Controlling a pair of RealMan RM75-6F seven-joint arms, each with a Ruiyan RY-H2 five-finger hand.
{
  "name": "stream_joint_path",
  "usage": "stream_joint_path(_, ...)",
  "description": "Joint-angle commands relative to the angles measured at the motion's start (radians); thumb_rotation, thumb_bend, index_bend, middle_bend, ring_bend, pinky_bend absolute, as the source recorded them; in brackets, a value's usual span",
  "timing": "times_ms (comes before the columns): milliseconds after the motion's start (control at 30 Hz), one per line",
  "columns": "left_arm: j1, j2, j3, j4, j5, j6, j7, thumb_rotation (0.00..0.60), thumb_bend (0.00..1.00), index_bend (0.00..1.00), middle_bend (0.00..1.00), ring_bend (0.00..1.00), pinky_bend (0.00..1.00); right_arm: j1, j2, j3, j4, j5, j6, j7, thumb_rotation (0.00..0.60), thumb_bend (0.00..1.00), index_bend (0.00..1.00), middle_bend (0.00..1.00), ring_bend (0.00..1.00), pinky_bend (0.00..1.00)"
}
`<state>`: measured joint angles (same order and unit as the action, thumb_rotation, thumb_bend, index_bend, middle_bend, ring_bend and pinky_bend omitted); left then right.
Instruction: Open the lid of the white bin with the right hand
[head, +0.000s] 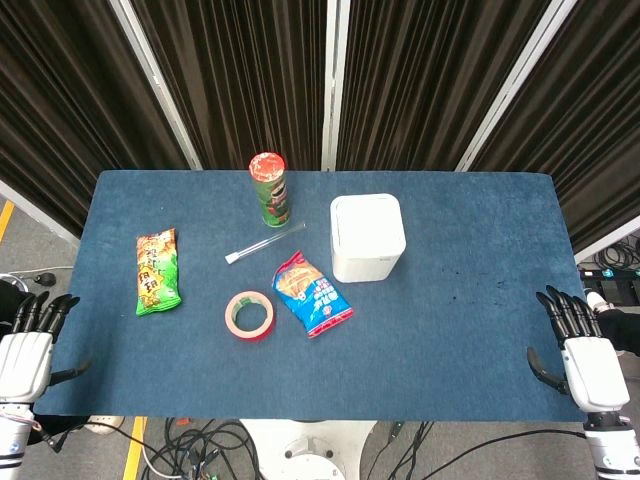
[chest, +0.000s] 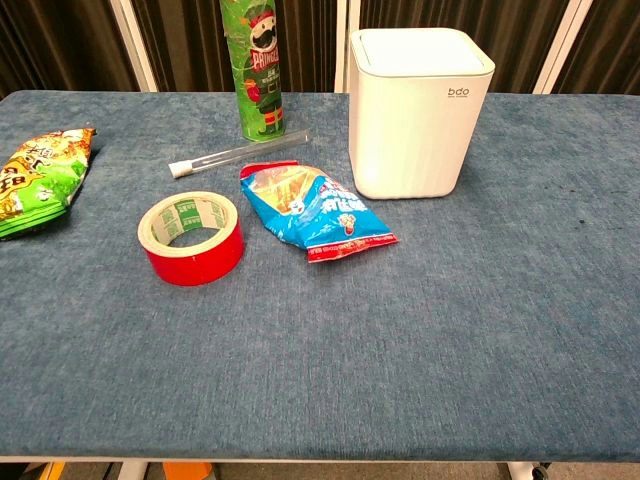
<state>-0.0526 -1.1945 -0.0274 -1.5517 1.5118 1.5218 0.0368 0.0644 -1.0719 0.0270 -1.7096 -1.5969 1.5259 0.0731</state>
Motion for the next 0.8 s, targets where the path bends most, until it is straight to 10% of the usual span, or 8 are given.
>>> stream_joint_path(33, -0.001, 0.000, -0.001, -0.001, -0.003, -0.003, 0.003, 0.600, 0.00, 0.15, 0.13, 0.01, 0.00, 0.005, 0.000, 0.001, 0.002, 0.002, -0.010, 0.005, 0.600, 0.34, 0.00, 0.00, 0.00, 0.00)
stream_joint_path(433, 0.000, 0.003, -0.001, -0.009, 0.001, 0.002, 0.009, 0.600, 0.00, 0.15, 0.13, 0.01, 0.00, 0.038, 0.016, -0.001, 0.004, -0.025, -0.049, 0.047, 0.600, 0.34, 0.00, 0.00, 0.00, 0.00)
stream_joint_path(800, -0.004, 0.006, 0.002, -0.020, 0.004, -0.006, 0.023, 0.600, 0.00, 0.15, 0.13, 0.01, 0.00, 0.371, 0.058, 0.133, -0.031, 0.022, -0.438, 0.196, 0.600, 0.32, 0.00, 0.02, 0.00, 0.00)
